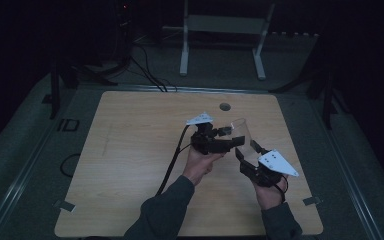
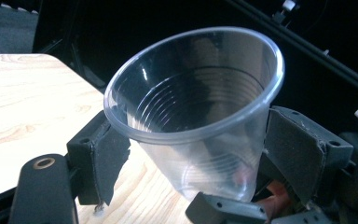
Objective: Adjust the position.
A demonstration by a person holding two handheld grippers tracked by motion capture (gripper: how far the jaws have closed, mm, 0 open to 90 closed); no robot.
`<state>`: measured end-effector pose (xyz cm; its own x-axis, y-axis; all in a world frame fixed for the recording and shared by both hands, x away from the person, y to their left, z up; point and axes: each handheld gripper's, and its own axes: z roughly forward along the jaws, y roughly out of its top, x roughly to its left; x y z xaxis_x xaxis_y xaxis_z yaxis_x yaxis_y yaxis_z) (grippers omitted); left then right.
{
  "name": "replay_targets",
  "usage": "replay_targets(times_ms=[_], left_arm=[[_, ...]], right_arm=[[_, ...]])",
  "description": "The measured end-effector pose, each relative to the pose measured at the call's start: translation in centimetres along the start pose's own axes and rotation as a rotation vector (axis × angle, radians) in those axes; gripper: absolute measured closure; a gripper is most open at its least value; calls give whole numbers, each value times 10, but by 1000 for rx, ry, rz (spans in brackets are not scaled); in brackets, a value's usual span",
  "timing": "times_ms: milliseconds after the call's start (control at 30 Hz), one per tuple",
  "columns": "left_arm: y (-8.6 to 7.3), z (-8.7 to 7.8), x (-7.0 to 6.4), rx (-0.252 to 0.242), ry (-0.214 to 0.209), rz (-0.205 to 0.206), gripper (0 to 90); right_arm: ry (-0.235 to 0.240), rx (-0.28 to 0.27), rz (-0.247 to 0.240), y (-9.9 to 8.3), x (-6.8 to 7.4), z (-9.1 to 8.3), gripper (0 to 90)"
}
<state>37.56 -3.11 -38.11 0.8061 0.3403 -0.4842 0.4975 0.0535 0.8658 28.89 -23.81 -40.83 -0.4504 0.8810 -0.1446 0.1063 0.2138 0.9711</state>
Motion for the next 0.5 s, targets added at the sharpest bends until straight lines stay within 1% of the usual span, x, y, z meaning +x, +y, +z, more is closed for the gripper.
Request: replay_targets(times_ms=[200, 233, 300, 367, 500], left_arm=[[-1, 0, -1, -24, 1, -19, 227], [-2, 0, 0, -37, 1, -27, 252], [-3, -1, 0, -44, -4, -33, 258], [-3, -2, 0, -46, -3, -31, 272], [-3, -3, -2, -49, 2, -10, 295]], right_arm=[[4, 5, -3, -1, 1, 0, 416], [6, 7, -7, -1, 1, 1, 415], [7, 8, -8, -1, 1, 1, 415], [8, 11, -9, -1, 1, 1, 414], [18, 17, -14, -2, 2, 2, 405]])
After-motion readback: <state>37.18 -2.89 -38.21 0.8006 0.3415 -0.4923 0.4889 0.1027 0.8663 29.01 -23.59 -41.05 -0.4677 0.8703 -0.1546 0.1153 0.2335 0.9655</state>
